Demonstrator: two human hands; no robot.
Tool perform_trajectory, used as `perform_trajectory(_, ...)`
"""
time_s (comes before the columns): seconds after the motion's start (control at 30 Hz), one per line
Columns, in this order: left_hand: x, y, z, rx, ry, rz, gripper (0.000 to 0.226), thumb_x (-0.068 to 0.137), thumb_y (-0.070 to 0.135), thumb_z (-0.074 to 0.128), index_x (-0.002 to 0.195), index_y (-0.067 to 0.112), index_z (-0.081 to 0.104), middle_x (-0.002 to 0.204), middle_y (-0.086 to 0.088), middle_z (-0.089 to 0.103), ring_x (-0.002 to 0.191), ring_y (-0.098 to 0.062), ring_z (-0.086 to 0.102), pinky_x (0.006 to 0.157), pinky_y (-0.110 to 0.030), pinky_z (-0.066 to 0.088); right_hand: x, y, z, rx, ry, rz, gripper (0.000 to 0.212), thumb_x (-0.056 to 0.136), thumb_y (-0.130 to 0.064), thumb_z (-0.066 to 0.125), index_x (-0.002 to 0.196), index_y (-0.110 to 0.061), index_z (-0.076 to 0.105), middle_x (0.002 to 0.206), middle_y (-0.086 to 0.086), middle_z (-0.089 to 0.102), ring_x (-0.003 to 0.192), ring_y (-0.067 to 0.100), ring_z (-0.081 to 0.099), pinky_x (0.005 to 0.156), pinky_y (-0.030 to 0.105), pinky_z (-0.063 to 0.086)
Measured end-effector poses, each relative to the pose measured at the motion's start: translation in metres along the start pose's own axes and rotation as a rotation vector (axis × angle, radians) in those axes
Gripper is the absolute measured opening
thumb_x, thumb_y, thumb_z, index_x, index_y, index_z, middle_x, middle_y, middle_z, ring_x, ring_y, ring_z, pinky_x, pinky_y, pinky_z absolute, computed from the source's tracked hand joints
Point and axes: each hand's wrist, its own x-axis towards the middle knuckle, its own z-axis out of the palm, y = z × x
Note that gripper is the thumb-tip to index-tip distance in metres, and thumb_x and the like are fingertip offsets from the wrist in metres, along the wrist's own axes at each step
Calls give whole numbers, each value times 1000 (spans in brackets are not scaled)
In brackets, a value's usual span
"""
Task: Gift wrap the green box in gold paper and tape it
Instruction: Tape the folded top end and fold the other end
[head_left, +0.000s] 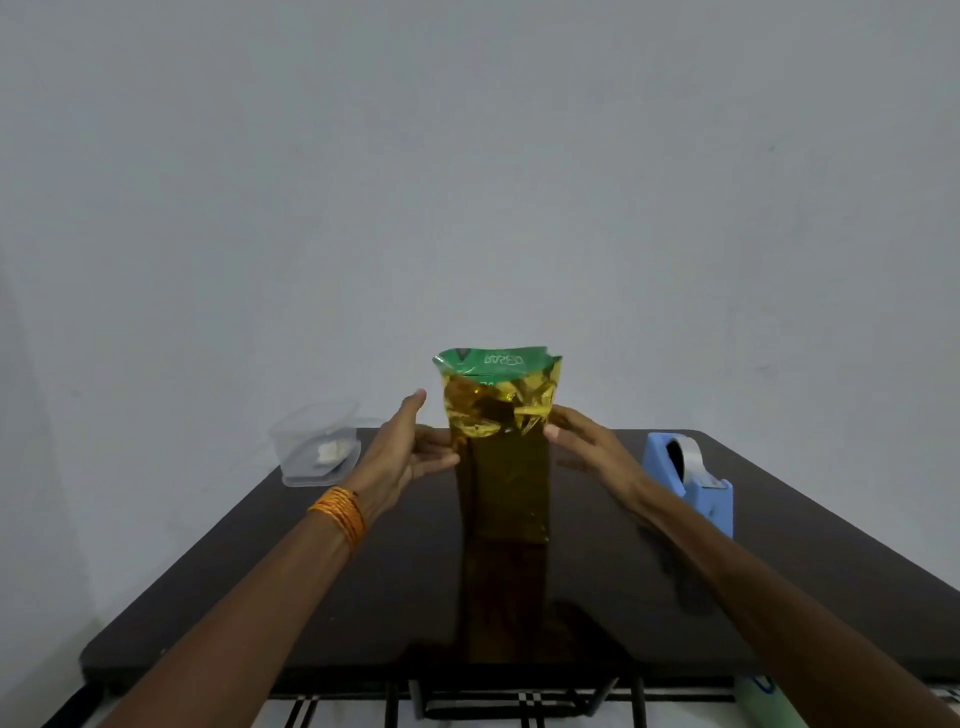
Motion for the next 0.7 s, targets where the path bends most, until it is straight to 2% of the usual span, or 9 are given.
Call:
perform_trajectory(0.1, 2, 9, 6, 66, -2, 48, 53, 100, 39, 48, 97, -11, 66, 92, -26, 68, 81, -32, 72, 76, -33, 61, 9, -2, 9, 47, 107, 44, 38, 101, -50, 46, 118, -22, 66, 120, -3, 69, 113, 14, 63, 99, 40, 50)
perform_trajectory(0.2, 2, 13, 14, 189, 32, 110, 38, 98, 24, 50, 96, -10, 67, 88, -26, 70, 77, -32, 72, 77, -36, 61, 7, -4, 14, 72, 115, 67, 37, 104, -45, 39, 112, -22, 66, 112, -3, 70, 107, 14, 66, 90, 32, 53)
perform_trajectory(0.27, 0, 12, 16, 272, 35, 134, 26, 95, 13, 52, 93, -8, 68, 86, -24, 72, 75, -31, 72, 72, -34, 60, 7, 2, 10, 32, 73, 45, 36, 98, -51, 51, 114, -20, 62, 112, -7, 66, 108, 9, 62, 79, 22, 50)
perform_trajectory(0.3, 0, 11, 14, 305, 28, 148, 22, 93, 10, 53, 92, -5, 70, 86, -24, 72, 75, -30, 72, 69, -33, 60, 7, 6, 8, -7, 62, 14, 48, 89, -58, 59, 117, -18, 59, 115, -5, 65, 112, 11, 61, 77, 20, 49)
perform_trajectory(0.37, 2, 10, 9, 398, 54, 254, 18, 94, 8, 54, 96, 3, 71, 92, -19, 72, 81, -27, 72, 67, -31, 60, 10, 12, 3, -56, 55, -3, 63, 74, -61, 69, 119, -19, 58, 117, -3, 64, 113, 14, 60, 81, 21, 50)
perform_trajectory(0.4, 4, 11, 5, 468, 97, 348, 17, 95, 7, 54, 100, 9, 69, 97, -14, 71, 85, -24, 71, 69, -31, 60, 11, 12, 2, -64, 46, -1, 55, 73, -58, 71, 114, -24, 58, 111, -7, 63, 109, 13, 60, 83, 22, 51)
perform_trajectory(0.5, 5, 26, 0, 607, 129, 626, 41, 87, -4, 55, 120, 21, 56, 117, -3, 59, 106, -18, 60, 82, -31, 55, 14, 16, -1, -78, 17, -11, 43, 70, -60, 75, 98, -36, 53, 94, -18, 55, 99, 10, 57, 93, 33, 53)
perform_trajectory(0.6, 4, 54, 6, 823, -13, 798, 72, 76, -14, 59, 133, 29, 48, 143, 0, 41, 134, -17, 37, 105, -35, 40, 15, 18, -2, -81, 19, -21, 59, 67, -66, 75, 108, -27, 58, 104, -11, 58, 109, 17, 59, 101, 40, 52)
perform_trajectory(0.7, 11, 83, 17, 1133, -128, 812, 61, 78, -6, 70, 127, 28, 57, 155, -1, 32, 146, -22, 18, 113, -43, 27, 13, 17, -2, -70, 3, -30, 56, 66, -67, 75, 105, -30, 56, 101, -11, 57, 107, 16, 59, 98, 38, 54)
